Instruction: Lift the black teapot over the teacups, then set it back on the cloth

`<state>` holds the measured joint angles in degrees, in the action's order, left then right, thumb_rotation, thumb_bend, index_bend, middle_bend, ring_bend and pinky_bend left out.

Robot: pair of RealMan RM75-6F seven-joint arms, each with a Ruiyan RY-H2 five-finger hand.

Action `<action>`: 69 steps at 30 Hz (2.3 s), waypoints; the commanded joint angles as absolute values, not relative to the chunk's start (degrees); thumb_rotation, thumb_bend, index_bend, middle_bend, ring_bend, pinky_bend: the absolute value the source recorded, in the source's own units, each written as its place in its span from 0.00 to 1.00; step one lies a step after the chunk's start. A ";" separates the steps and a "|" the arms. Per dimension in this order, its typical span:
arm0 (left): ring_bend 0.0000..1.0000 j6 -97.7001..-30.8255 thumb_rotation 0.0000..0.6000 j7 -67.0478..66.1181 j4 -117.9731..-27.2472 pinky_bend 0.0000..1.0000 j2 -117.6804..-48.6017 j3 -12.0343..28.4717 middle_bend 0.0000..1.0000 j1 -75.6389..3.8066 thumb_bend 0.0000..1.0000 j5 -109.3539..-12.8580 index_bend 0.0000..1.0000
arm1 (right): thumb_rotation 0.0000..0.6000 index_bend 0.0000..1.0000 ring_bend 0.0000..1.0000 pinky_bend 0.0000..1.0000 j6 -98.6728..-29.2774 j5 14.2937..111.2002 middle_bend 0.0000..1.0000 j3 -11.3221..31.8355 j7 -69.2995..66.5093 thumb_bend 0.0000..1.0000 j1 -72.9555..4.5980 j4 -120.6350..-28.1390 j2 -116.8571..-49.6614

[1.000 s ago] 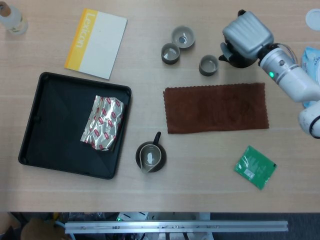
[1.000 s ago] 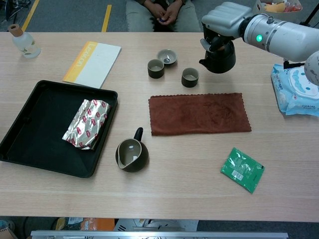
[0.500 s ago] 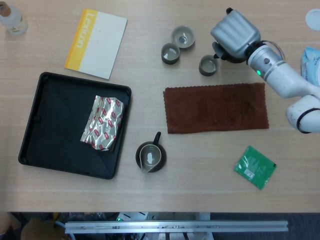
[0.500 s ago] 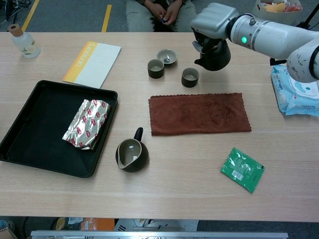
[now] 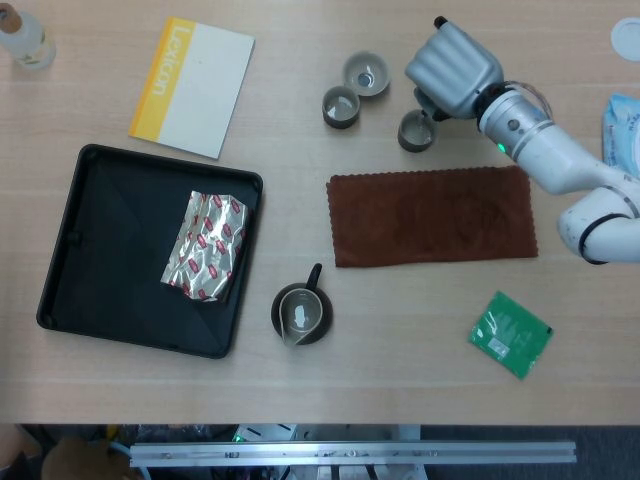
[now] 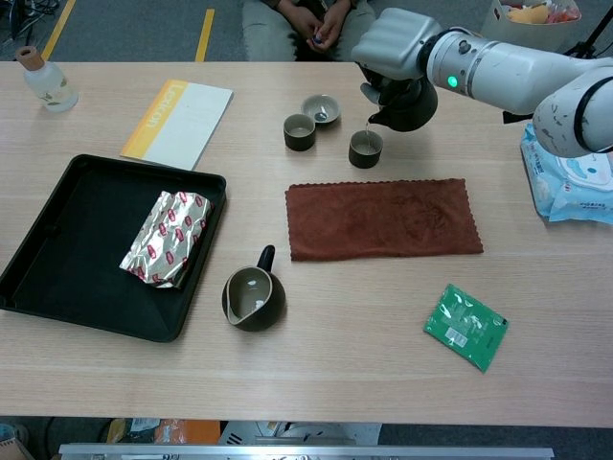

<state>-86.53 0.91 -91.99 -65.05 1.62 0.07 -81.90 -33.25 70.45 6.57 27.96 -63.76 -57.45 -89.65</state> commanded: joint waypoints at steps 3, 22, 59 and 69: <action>0.10 -86.44 1.00 1.17 -91.72 0.07 -65.18 1.69 0.17 0.12 0.25 -81.78 0.15 | 0.68 0.96 0.88 0.33 -33.37 70.19 0.91 6.26 29.39 0.59 -64.17 -57.16 -90.18; 0.10 -85.80 1.00 1.26 -91.20 0.07 -65.58 1.88 0.17 -0.02 0.25 -81.64 0.15 | 0.68 0.96 0.88 0.33 -34.06 68.34 0.91 6.04 29.63 0.59 -63.43 -57.30 -90.13; 0.10 -84.40 1.00 -0.81 -92.04 0.07 -65.43 2.00 0.19 -1.09 0.25 -81.72 0.15 | 0.68 0.96 0.86 0.33 -41.81 67.45 0.89 8.13 13.36 0.56 -52.18 -81.87 -76.60; 0.10 -84.83 1.00 0.30 -91.56 0.07 -65.20 1.75 0.19 -0.60 0.25 -81.75 0.15 | 0.68 0.96 0.85 0.33 -42.88 69.03 0.89 5.08 12.61 0.56 -49.59 -86.83 -76.85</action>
